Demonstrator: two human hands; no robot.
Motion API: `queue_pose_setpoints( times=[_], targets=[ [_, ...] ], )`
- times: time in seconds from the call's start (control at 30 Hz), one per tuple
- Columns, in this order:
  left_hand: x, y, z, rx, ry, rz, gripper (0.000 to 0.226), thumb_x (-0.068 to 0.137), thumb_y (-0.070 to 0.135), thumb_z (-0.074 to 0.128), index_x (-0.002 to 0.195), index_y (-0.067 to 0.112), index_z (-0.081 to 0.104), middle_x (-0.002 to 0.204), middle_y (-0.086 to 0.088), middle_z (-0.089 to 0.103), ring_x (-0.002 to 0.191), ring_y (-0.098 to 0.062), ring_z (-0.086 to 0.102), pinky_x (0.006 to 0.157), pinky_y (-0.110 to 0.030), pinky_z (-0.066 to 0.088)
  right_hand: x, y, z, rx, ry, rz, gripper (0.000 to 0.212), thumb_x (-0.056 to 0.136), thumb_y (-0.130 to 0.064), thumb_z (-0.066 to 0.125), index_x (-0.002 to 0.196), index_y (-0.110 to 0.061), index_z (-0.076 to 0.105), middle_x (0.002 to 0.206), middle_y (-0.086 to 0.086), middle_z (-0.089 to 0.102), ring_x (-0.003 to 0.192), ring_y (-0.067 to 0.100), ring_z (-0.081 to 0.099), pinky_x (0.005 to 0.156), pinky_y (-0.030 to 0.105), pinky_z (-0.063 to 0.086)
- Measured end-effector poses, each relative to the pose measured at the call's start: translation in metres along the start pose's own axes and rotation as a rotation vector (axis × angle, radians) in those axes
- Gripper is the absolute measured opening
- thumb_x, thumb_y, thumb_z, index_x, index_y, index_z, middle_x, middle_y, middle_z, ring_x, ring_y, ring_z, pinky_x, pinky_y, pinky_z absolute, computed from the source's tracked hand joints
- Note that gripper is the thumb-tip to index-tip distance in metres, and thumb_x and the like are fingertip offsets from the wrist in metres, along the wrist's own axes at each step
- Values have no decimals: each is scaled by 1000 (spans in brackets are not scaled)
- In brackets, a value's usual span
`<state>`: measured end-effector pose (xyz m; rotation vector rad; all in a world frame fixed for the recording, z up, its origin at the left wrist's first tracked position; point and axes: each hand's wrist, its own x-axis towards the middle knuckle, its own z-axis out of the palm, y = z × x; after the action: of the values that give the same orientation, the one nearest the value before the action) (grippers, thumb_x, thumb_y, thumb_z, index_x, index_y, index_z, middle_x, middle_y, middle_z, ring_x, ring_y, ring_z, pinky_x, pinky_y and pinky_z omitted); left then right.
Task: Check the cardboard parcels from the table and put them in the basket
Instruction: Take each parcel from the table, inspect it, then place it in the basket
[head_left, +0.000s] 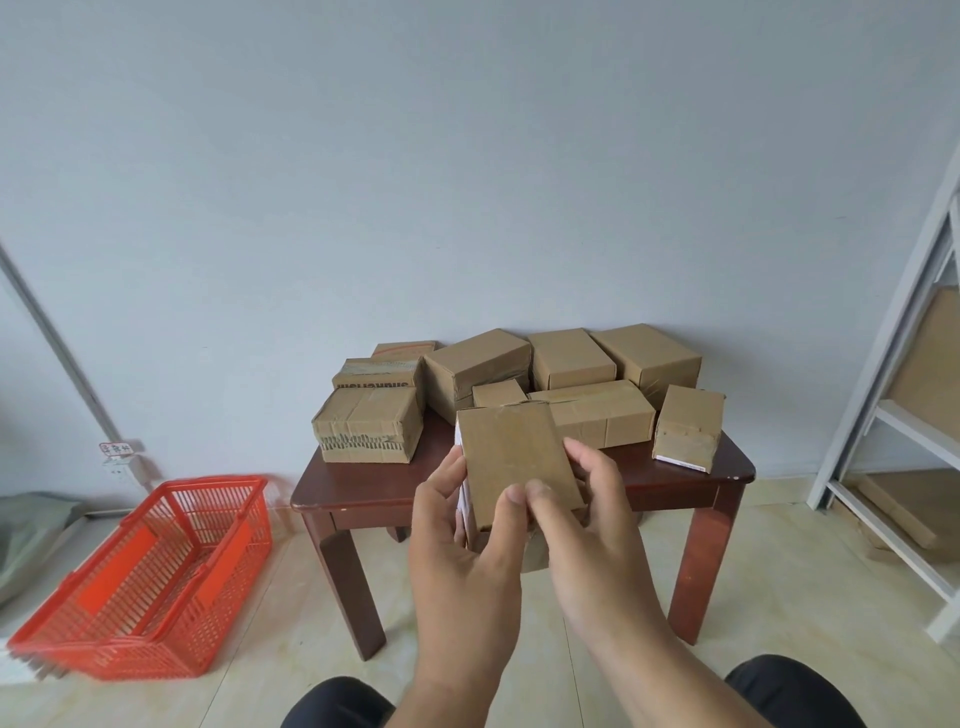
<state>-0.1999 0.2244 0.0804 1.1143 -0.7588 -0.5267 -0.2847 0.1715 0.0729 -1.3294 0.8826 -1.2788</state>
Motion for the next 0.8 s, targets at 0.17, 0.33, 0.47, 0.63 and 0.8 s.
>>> queue_pose_setpoints(
  times=[0.17,0.33,0.47,0.63,0.8],
  targets=[
    [2,-4,-4,19,4,-22,53,87,28,82,132,39,57,144,9,63,130,-5,62,103,-30,55,1,2,0,-35,-46,-24,56,101,-21,69,153,-28,49,138,-9,60,113,-7,66,87,13,54],
    [11,-1,-6,74,-13,-50,44,86,39,72,126,53,62,151,7,57,136,-5,57,111,-37,51,-2,12,2,-1,-40,-60,55,98,-19,75,147,-28,54,139,-8,62,123,4,65,91,20,57],
    [8,-5,-7,108,-46,-52,43,99,16,69,134,37,56,115,14,75,110,-4,71,83,-14,55,1,12,1,15,-17,-62,43,96,-18,73,130,-38,56,117,-14,73,107,5,72,86,29,58],
    [-1,-2,-6,165,-31,-18,46,98,7,67,133,33,54,107,23,74,103,1,72,82,-17,57,4,11,3,22,14,-76,42,87,-39,76,123,-35,56,113,-14,74,105,10,73,87,41,62],
    [6,1,-7,101,35,-54,33,97,13,71,125,27,59,107,18,75,101,-1,72,80,-21,61,-3,15,3,67,-9,-103,45,91,-38,80,127,-28,56,122,-6,73,111,12,72,85,26,59]
  ],
)
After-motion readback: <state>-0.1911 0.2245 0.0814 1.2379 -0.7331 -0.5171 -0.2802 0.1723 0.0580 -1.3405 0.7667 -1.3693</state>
